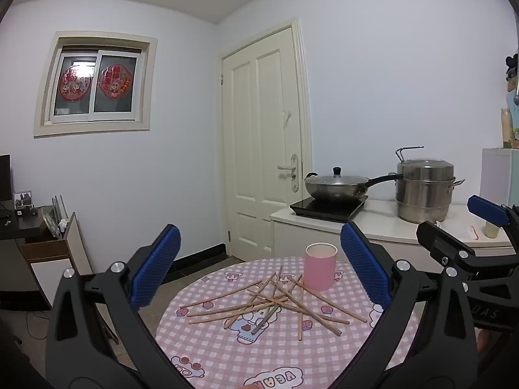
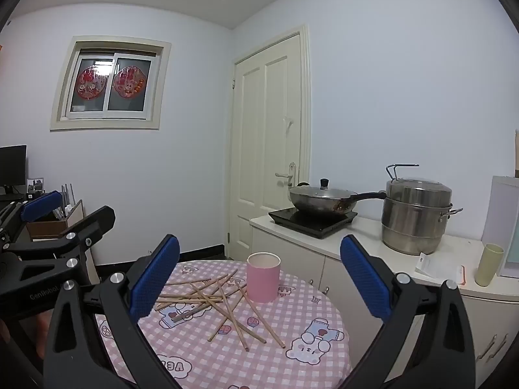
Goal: Organize utensils
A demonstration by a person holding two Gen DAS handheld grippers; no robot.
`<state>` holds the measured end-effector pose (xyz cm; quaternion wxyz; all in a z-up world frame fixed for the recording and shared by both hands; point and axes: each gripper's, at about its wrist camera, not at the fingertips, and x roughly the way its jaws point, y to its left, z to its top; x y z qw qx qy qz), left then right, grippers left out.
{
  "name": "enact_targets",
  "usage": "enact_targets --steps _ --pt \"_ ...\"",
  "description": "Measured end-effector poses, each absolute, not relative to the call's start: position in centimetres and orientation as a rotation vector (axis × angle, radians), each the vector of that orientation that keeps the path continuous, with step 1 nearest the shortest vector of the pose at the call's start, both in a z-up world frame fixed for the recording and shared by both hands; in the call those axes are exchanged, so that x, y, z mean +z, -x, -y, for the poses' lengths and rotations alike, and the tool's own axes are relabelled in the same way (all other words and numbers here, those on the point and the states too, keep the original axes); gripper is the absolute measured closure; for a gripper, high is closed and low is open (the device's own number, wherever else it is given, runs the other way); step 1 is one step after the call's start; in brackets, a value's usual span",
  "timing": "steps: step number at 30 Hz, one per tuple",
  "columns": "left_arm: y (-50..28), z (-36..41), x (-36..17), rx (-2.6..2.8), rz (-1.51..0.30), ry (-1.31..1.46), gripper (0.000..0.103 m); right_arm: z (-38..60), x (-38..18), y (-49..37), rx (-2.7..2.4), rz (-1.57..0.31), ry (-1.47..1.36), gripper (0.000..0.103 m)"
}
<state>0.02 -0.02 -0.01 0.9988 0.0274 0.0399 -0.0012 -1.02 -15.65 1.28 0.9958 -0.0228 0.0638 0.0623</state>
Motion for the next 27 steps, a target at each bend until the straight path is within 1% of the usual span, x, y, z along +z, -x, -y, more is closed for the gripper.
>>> enact_targets --steps 27 --pt "-0.28 -0.06 -0.32 0.001 -0.082 -0.056 0.006 15.7 1.19 0.96 0.131 -0.128 0.04 0.007"
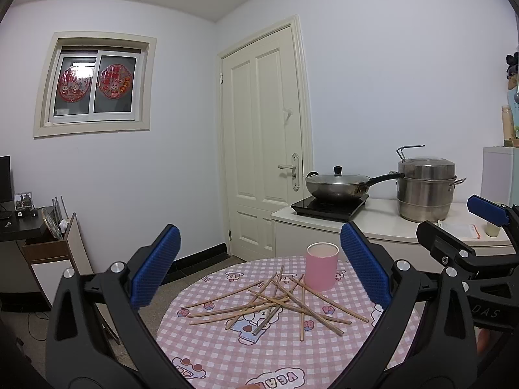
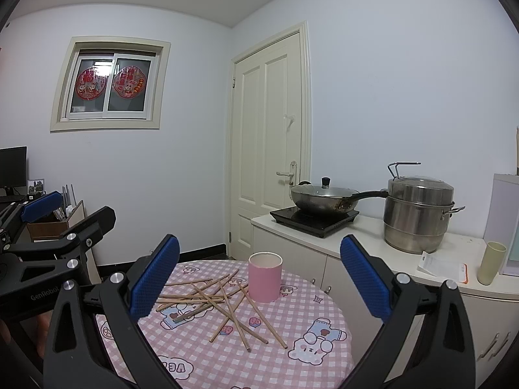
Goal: Organize utensils
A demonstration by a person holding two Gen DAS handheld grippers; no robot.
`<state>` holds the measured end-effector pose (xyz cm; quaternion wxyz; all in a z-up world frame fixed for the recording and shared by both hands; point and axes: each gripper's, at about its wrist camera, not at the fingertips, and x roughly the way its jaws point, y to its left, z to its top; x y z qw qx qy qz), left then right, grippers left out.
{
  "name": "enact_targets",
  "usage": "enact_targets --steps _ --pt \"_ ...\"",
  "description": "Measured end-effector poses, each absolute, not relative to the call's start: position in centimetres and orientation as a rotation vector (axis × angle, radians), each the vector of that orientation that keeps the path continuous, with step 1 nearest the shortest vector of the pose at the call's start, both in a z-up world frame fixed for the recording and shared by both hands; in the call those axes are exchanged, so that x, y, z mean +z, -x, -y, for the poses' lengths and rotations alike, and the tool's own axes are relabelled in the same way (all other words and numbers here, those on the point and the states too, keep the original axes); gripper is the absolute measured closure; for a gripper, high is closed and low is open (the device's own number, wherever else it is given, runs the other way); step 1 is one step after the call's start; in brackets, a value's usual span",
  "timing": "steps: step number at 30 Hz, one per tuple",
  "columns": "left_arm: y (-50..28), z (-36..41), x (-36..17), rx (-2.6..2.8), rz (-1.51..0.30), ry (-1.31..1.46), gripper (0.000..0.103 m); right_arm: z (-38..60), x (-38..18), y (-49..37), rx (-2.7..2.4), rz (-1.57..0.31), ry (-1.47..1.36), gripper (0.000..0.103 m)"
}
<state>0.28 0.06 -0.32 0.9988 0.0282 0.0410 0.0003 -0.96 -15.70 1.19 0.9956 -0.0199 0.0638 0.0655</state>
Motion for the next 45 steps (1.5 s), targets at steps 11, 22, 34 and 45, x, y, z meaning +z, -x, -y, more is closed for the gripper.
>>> enact_targets --steps 11,22,34,45 --pt "-0.35 -0.11 -0.25 0.001 -0.081 -0.056 0.006 15.46 1.16 0.61 0.129 -0.128 0.043 0.007" --pt "-0.34 -0.3 -0.23 0.001 -0.083 -0.053 0.006 15.31 1.11 0.6 0.132 -0.13 0.043 0.007" --pt "-0.34 -0.47 -0.42 0.003 -0.086 -0.054 0.006 15.28 1.03 0.61 0.133 -0.135 0.041 0.007" --pt "-0.29 -0.77 -0.73 0.004 -0.092 -0.053 0.006 15.27 0.57 0.56 0.133 -0.141 0.038 0.007"
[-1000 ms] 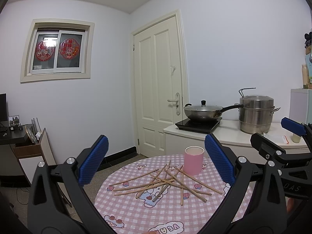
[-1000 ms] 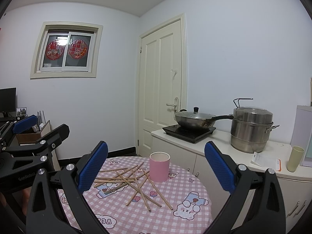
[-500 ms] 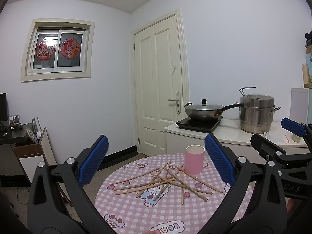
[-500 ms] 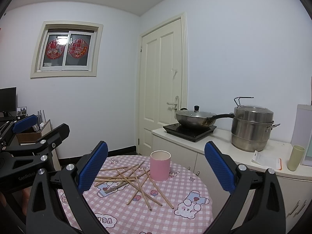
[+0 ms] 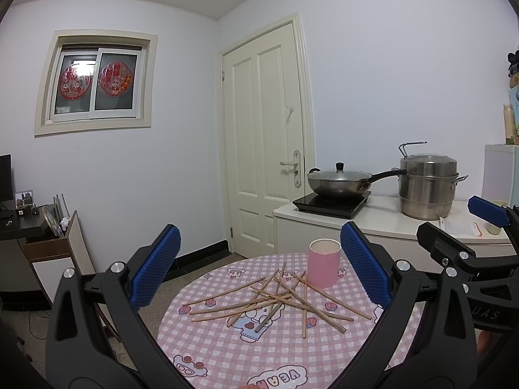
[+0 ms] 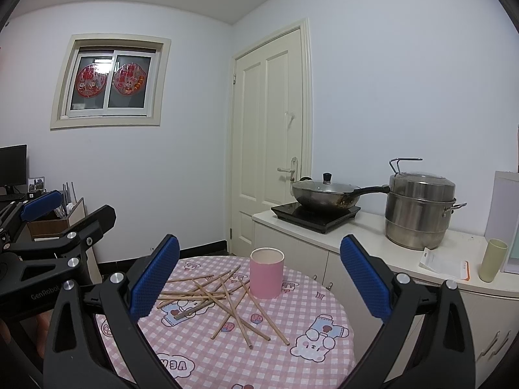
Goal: Organize utensils
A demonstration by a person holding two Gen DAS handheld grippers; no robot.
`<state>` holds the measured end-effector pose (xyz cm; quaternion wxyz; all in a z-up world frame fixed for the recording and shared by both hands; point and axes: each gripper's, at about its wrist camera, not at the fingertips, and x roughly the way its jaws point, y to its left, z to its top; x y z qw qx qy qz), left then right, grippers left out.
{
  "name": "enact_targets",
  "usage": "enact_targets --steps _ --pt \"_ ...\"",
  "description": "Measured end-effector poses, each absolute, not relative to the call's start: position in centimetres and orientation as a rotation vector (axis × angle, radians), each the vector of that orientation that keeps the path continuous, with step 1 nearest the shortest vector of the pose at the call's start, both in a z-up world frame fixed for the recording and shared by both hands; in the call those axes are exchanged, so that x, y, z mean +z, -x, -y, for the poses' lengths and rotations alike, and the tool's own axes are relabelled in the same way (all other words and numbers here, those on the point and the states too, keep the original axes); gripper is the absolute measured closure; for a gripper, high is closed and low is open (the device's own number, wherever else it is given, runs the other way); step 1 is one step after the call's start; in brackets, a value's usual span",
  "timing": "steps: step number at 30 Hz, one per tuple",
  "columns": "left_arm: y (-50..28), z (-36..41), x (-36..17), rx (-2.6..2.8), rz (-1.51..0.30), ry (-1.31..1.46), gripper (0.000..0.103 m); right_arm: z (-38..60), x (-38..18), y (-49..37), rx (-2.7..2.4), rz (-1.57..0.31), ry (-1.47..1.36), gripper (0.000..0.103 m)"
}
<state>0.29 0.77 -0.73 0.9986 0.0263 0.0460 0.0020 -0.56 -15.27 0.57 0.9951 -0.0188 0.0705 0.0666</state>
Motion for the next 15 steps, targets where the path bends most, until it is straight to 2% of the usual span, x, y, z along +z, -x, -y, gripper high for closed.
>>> enact_targets --steps 15 --pt "-0.68 -0.94 -0.99 0.006 -0.104 -0.052 0.006 15.26 0.3 0.24 0.136 -0.153 0.036 0.007"
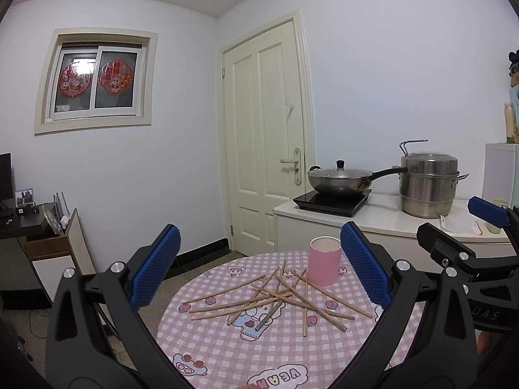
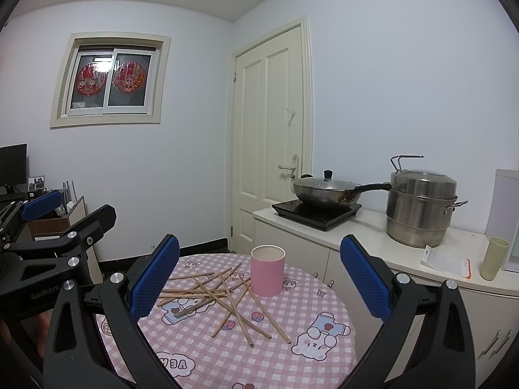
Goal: Organize utensils
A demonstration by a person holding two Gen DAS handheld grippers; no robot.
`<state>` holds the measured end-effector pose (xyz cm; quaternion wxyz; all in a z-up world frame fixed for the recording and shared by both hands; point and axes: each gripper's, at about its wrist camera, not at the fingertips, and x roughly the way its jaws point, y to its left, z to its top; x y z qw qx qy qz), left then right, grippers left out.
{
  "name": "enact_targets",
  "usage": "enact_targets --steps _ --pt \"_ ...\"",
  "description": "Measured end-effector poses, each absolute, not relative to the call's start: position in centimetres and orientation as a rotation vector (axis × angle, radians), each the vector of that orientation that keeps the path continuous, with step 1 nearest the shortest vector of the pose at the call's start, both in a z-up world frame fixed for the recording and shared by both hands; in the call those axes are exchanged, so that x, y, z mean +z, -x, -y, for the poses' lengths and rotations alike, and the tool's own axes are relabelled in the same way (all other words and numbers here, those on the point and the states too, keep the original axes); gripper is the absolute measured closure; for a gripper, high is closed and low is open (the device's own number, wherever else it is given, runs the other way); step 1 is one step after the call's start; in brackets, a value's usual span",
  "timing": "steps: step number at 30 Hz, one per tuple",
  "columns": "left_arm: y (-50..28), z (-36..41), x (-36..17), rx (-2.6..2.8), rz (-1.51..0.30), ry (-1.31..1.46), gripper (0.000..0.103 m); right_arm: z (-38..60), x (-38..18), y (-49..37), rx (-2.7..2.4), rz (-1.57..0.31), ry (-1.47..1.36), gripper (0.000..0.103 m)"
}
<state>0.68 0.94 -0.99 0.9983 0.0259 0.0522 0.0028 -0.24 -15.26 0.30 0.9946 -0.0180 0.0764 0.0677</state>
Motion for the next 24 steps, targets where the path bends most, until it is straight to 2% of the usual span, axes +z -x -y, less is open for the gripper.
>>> enact_targets --steps 24 --pt "-2.1 -1.3 -1.3 0.008 -0.142 -0.043 0.006 15.0 0.2 -1.0 0.155 -0.187 0.036 0.007"
